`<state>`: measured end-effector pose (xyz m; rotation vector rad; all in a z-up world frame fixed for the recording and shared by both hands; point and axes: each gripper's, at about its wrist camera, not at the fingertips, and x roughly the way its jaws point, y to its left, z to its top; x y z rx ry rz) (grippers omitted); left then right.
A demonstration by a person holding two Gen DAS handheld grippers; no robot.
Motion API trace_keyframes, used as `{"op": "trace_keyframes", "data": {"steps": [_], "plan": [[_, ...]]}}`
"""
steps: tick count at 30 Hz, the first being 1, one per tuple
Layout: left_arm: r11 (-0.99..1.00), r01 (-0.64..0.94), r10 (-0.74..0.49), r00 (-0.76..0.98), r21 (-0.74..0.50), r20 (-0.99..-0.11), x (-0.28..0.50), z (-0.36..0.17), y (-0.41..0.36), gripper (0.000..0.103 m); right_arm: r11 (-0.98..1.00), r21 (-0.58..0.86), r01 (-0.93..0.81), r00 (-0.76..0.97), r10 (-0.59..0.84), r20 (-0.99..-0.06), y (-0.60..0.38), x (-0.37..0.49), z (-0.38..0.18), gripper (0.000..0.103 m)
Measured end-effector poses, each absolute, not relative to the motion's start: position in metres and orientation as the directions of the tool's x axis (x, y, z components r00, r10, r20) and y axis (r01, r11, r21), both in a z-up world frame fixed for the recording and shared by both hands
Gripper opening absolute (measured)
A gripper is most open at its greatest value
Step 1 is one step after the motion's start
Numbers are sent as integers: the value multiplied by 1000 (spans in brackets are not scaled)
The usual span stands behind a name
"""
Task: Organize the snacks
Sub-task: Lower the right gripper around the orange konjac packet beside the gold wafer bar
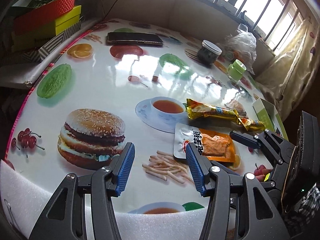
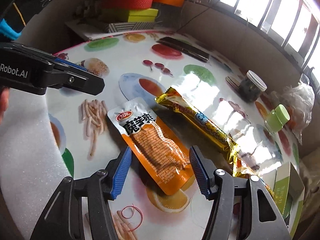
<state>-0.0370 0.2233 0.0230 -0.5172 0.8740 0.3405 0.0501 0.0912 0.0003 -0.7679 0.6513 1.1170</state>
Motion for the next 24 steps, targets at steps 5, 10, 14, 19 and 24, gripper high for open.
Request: {"op": "trace_keyframes", "data": {"steps": [5, 10, 14, 19, 24], "plan": [[823, -479, 60, 609, -306, -791, -34, 22, 226, 54, 252, -30, -967, 164, 530, -832, 97, 76, -1, 61], [820, -481, 56, 608, -311, -792, -33, 20, 228, 54, 238, -10, -971, 138, 524, -841, 102, 79, -2, 63], [816, -483, 52, 609, -318, -792, -33, 19, 229, 54, 227, -19, -974, 136, 513, -847, 106, 79, -2, 64], [818, -477, 46, 614, -323, -788, -33, 20, 229, 54, 266, -3, -964, 143, 508, -850, 107, 82, -2, 64], [813, -481, 47, 616, -328, -787, -35, 20, 230, 54, 273, -15, -962, 160, 516, -841, 105, 75, 0, 44]]}}
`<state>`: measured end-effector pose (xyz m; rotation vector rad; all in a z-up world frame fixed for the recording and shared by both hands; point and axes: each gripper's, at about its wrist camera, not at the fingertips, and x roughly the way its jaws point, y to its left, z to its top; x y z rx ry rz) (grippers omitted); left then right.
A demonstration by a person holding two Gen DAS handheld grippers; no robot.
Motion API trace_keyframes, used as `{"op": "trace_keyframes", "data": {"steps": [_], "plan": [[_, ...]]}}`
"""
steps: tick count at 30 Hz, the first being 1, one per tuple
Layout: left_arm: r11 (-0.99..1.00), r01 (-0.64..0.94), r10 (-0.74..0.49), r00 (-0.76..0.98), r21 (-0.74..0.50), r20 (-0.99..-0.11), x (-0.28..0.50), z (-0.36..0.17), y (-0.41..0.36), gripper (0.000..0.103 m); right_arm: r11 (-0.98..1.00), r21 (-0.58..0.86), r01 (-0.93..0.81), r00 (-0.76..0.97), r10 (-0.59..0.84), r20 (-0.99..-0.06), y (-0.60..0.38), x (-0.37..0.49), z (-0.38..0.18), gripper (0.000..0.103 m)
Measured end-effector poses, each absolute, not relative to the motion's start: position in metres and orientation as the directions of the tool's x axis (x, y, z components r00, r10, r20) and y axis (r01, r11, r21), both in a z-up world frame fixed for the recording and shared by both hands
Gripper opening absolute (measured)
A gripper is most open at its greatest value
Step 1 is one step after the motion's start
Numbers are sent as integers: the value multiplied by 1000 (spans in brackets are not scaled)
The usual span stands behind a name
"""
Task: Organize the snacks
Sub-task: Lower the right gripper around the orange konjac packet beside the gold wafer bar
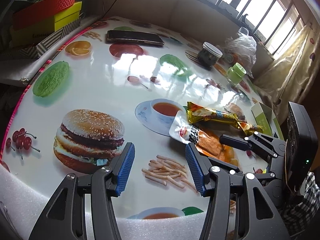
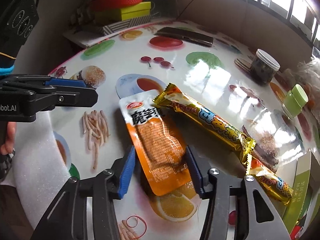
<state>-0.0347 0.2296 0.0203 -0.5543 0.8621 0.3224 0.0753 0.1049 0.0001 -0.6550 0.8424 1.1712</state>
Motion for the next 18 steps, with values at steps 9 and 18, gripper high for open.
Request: {"op": "trace_keyframes", "data": {"steps": [9, 18], "plan": [[812, -479, 43, 619, -333, -784, -37, 20, 229, 54, 275, -23, -961, 174, 541, -823, 99, 65, 4, 25], [810, -481, 42, 619, -336, -784, -40, 20, 230, 54, 332, 10, -943, 190, 561, -806, 92, 55, 7, 0]]}}
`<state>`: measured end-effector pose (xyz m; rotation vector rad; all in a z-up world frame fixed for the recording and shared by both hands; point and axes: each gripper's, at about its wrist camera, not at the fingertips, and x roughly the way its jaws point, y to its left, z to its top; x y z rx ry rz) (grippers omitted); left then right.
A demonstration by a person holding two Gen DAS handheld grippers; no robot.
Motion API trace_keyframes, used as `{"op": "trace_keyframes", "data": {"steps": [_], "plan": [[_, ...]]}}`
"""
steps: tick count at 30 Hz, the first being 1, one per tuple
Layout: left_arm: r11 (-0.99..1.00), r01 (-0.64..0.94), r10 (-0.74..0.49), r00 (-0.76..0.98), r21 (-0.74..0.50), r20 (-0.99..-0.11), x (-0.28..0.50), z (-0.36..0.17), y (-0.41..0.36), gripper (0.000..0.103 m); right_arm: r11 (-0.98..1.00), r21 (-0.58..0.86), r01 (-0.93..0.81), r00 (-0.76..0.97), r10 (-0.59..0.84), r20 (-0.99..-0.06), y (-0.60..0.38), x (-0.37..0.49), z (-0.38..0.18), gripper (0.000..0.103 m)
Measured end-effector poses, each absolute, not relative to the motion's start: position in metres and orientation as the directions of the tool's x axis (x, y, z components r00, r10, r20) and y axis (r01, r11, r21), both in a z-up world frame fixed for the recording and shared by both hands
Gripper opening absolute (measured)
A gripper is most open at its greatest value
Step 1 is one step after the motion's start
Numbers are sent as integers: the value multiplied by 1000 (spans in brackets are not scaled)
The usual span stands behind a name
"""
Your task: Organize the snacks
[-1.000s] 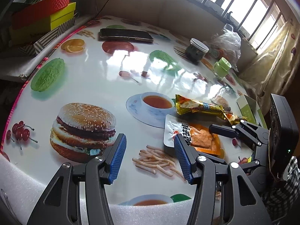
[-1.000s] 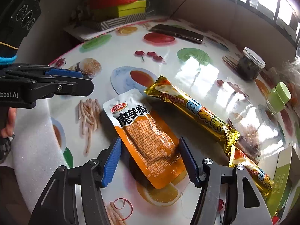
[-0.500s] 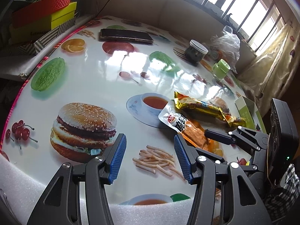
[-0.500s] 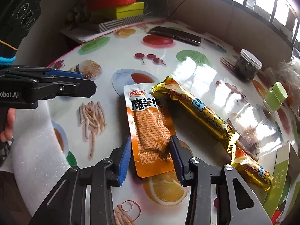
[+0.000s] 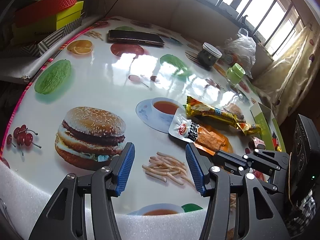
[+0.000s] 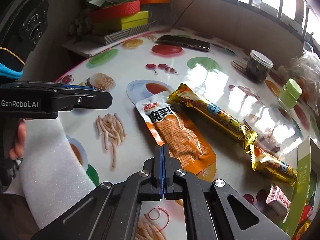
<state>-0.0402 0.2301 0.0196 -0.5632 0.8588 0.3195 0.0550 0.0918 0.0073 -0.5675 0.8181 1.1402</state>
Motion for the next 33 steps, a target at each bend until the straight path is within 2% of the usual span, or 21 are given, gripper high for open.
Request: {"op": "trace_keyframes", "data": {"steps": [3, 4, 5, 6, 7, 8, 10, 13, 17, 22, 24, 26, 33], "plan": [[810, -478, 39, 622, -339, -782, -40, 20, 229, 54, 326, 28, -945, 169, 558, -813, 90, 55, 9, 5], [810, -478, 39, 622, -340, -782, -40, 20, 229, 54, 326, 24, -945, 174, 565, -806, 89, 57, 10, 14], [810, -477, 38, 623, -341, -781, -40, 20, 229, 54, 320, 13, -947, 181, 568, -803, 89, 58, 11, 29], [810, -477, 38, 623, -341, -782, -40, 20, 229, 54, 304, -2, -953, 181, 560, -808, 91, 58, 10, 39], [810, -479, 39, 622, -340, -782, -41, 20, 229, 54, 283, -12, -959, 173, 552, -816, 94, 59, 9, 57], [810, -479, 39, 622, -340, -782, -41, 20, 229, 54, 257, -7, -966, 153, 552, -820, 97, 60, 9, 63], [809, -478, 37, 621, -342, -783, -41, 20, 229, 54, 230, -1, -973, 129, 543, -829, 103, 64, 5, 63], [809, -477, 33, 621, -344, -783, -40, 19, 229, 54, 235, -65, -970, 181, 518, -836, 114, 74, 1, 63], [809, -475, 29, 620, -345, -784, -37, 18, 230, 54, 201, -13, -979, 115, 505, -855, 124, 86, -2, 68], [805, -479, 28, 619, -349, -785, -36, 17, 234, 54, 195, 6, -981, 86, 461, -883, 132, 91, -3, 69], [804, -481, 28, 619, -350, -785, -36, 17, 236, 54, 209, 4, -978, 95, 462, -882, 132, 90, -3, 68], [803, -482, 29, 620, -352, -784, -36, 17, 236, 54, 220, 6, -975, 102, 474, -874, 129, 89, -1, 54], [802, -481, 27, 620, -353, -784, -37, 17, 237, 54, 253, 29, -967, 104, 497, -861, 117, 85, 1, 46]]}}
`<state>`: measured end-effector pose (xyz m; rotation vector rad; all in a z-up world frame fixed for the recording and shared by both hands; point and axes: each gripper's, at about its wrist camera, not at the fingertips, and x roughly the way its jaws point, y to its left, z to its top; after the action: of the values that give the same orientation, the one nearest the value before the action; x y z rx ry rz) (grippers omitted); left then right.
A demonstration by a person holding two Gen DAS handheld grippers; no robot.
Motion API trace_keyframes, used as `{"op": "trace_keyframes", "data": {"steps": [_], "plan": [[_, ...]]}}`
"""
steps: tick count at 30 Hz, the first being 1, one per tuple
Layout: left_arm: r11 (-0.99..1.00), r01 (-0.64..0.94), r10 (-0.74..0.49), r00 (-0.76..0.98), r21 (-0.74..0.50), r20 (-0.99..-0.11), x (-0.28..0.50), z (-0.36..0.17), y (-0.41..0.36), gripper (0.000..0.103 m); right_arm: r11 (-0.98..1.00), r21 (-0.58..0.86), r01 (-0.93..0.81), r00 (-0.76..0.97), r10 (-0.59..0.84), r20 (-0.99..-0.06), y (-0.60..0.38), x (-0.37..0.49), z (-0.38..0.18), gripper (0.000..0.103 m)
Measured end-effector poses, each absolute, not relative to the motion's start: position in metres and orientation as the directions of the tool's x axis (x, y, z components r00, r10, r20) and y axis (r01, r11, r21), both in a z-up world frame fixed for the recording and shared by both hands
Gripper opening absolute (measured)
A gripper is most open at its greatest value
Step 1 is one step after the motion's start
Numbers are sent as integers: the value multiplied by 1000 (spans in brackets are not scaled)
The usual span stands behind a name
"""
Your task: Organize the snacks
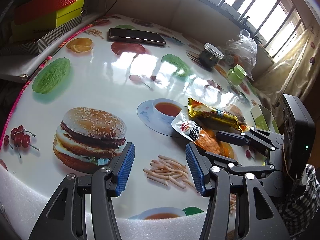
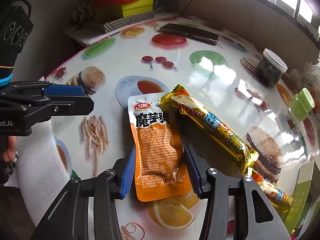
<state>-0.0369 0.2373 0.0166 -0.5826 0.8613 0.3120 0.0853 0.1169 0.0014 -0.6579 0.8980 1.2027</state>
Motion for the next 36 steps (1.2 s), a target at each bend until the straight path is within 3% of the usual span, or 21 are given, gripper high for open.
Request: {"op": "trace_keyframes", "data": {"steps": [4, 6, 11, 12, 13, 16, 19, 21, 25, 31, 36], "plan": [[803, -482, 27, 618, -351, -786, -37, 17, 236, 54, 279, 50, -959, 107, 521, -847, 107, 79, 5, 39], [806, -479, 28, 617, -347, -786, -36, 18, 235, 54, 282, 65, -957, 102, 540, -835, 102, 74, 9, 16], [814, -471, 28, 616, -340, -787, -33, 19, 231, 54, 302, 86, -949, 102, 556, -825, 97, 67, 6, 14], [815, -469, 26, 617, -340, -787, -33, 20, 229, 54, 307, 91, -947, 102, 558, -823, 97, 66, 6, 12], [816, -468, 26, 616, -339, -787, -33, 20, 228, 54, 308, 98, -946, 97, 560, -823, 96, 66, 6, 1], [819, -465, 26, 616, -337, -787, -33, 22, 226, 54, 323, 63, -944, 130, 543, -830, 94, 61, 3, 0], [822, -461, 27, 618, -334, -786, -32, 23, 224, 54, 308, 138, -941, 68, 573, -817, 88, 63, 5, 1], [823, -460, 26, 617, -333, -787, -32, 23, 224, 54, 312, 141, -940, 80, 600, -796, 84, 65, 11, 7], [825, -459, 26, 613, -329, -790, -29, 22, 224, 54, 299, 35, -954, 148, 567, -810, 86, 70, 12, 53], [843, -437, 23, 614, -315, -789, -15, 26, 227, 54, 232, -37, -972, 155, 516, -842, 105, 77, -2, 64], [845, -436, 31, 620, -311, -784, -10, 30, 233, 54, 158, 6, -987, 71, 480, -874, 126, 88, -4, 75]]}}
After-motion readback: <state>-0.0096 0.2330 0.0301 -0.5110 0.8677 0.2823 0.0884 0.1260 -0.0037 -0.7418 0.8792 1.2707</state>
